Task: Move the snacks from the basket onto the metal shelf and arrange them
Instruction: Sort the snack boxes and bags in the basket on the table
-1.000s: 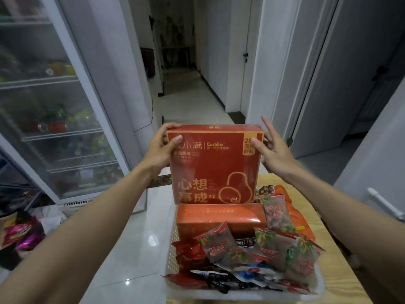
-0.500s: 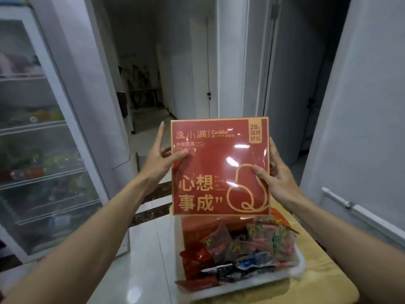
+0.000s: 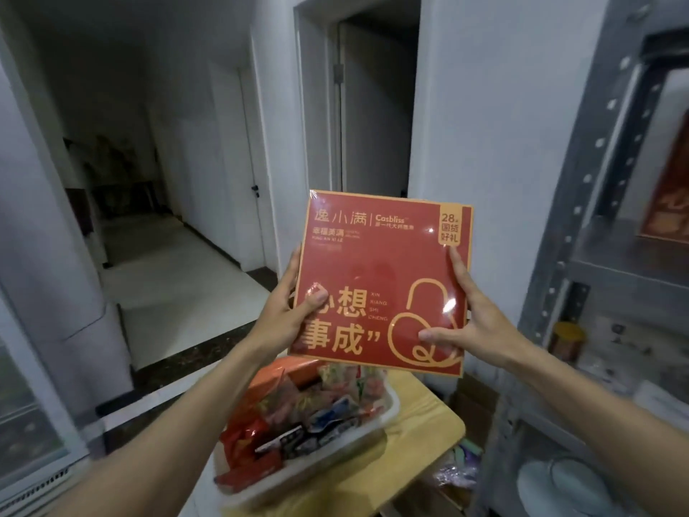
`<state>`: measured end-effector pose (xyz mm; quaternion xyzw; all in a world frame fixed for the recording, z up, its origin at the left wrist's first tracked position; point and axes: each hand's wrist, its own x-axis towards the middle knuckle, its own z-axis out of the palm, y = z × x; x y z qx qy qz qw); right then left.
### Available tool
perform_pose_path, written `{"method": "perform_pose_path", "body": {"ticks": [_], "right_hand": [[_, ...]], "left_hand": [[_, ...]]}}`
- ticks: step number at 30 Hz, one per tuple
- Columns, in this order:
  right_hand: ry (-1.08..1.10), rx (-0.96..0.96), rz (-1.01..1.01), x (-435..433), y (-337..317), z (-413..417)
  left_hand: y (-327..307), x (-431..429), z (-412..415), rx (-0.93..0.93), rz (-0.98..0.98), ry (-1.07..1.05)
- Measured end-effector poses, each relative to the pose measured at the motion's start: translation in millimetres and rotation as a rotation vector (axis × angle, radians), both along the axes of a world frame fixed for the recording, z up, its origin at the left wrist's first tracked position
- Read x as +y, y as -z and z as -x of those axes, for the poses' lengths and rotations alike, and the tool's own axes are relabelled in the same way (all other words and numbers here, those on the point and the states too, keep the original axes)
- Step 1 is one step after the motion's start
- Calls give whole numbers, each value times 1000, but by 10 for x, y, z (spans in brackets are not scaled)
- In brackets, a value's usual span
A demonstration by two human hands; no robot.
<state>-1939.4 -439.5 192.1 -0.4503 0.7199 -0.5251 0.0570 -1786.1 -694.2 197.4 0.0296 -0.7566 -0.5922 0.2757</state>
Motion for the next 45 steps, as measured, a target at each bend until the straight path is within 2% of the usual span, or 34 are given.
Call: {"method": "perform_pose_path", "body": {"ticks": [13,24,33,41,45], "right_hand": [[189,100,32,2532,-580,-1],[489,184,77,4367,-1029,145],[818,224,59,5385,-1176,576],[988,254,59,5980,-1073,983],[1033,258,45,6144,-1064,1247]], "left_hand": [[-408,2232,528,66,37,152],[-991,3944,1464,171,177,368],[-1177,4999,2636,227,172,600],[-1176,5755,3482,264,212,769],[-1161,5992,3788,270,207,769]]}}
